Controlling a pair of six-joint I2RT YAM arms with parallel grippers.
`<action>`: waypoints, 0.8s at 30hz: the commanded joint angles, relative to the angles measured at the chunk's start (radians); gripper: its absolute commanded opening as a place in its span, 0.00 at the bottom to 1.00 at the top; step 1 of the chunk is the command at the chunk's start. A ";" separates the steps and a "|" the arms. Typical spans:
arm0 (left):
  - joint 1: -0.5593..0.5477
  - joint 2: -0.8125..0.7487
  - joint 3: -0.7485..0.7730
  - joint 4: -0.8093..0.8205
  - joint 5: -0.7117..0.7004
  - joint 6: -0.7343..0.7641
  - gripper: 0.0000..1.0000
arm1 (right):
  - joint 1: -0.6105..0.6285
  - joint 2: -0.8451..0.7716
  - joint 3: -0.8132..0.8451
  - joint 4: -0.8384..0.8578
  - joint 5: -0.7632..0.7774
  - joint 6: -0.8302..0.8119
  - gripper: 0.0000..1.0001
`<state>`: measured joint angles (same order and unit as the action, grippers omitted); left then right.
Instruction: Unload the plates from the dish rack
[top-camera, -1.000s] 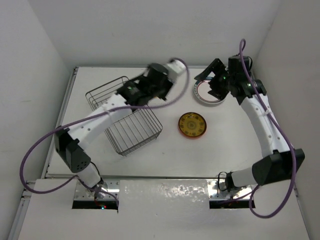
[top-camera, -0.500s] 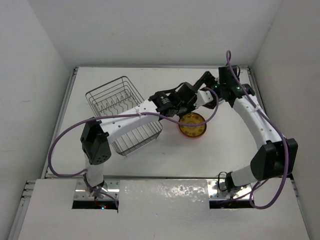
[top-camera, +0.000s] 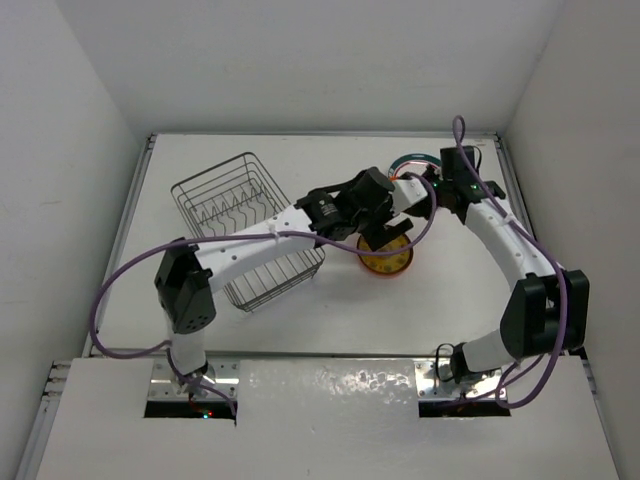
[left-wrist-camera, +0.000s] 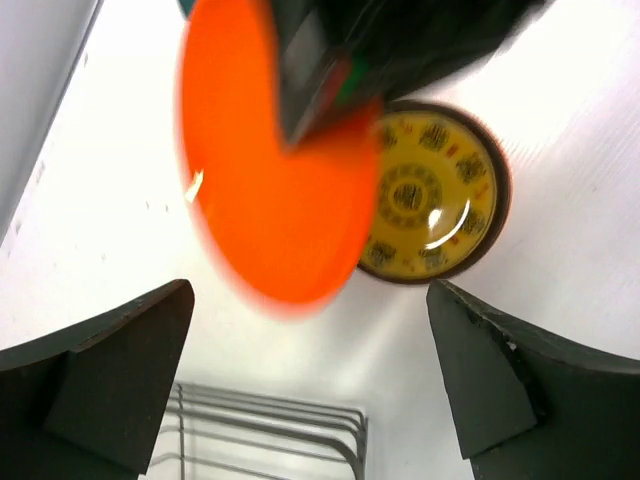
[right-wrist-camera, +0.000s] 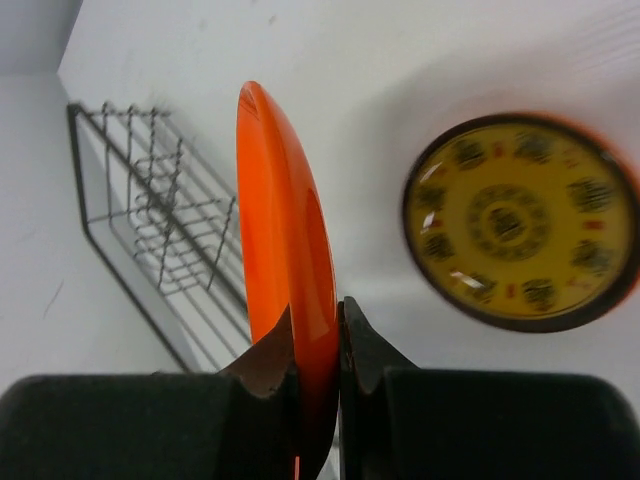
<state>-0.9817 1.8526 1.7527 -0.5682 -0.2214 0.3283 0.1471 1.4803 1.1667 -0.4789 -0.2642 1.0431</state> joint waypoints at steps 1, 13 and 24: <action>0.011 -0.174 -0.102 0.115 -0.082 -0.116 1.00 | -0.066 -0.054 -0.082 0.109 0.040 -0.046 0.00; 0.327 -0.590 -0.406 0.130 0.065 -0.483 1.00 | -0.090 -0.057 -0.311 0.223 0.054 -0.396 0.03; 0.471 -0.507 -0.174 -0.266 -0.102 -0.676 1.00 | 0.071 0.040 -0.167 -0.108 0.164 -0.606 0.83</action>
<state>-0.5438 1.3361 1.5509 -0.7090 -0.2829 -0.2565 0.1719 1.5017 0.9066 -0.4347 -0.1909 0.5411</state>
